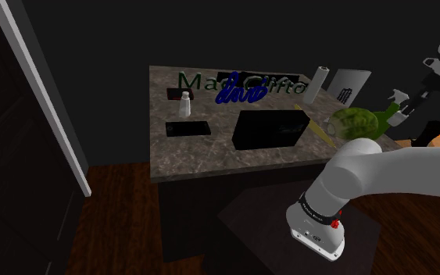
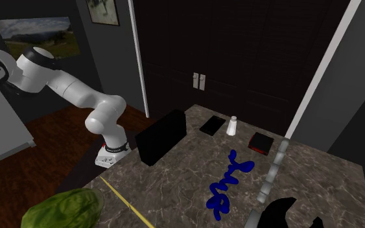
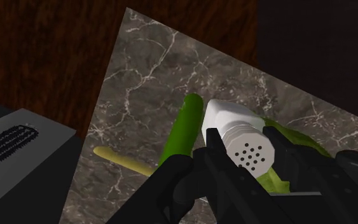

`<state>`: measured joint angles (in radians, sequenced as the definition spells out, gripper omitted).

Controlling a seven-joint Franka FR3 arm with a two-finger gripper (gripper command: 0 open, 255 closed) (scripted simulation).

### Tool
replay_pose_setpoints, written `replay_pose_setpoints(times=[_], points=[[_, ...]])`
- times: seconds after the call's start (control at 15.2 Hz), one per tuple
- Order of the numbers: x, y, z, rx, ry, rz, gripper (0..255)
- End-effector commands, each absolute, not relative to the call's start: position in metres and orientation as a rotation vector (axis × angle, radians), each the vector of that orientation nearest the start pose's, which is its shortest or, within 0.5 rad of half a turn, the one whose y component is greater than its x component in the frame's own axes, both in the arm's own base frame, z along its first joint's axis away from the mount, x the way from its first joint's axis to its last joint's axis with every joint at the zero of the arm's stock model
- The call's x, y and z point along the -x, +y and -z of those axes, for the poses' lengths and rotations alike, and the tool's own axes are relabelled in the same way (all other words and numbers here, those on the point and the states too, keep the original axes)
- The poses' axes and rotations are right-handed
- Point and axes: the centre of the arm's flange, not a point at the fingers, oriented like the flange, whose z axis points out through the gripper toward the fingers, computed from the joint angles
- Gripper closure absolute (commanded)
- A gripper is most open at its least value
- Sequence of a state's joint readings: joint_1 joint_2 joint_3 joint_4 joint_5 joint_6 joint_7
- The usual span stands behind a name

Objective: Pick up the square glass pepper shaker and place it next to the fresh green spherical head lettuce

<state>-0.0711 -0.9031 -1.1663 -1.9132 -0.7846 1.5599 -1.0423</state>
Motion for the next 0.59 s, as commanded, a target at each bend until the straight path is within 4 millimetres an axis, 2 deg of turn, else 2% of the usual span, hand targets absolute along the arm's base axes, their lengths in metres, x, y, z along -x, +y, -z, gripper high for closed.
replay_pose_setpoints(times=[0.0,0.53], points=[[0.08,-0.51,-0.532,3.19,0.128,0.09,255],[0.08,-0.51,-0.489,3.19,0.128,0.09,255]])
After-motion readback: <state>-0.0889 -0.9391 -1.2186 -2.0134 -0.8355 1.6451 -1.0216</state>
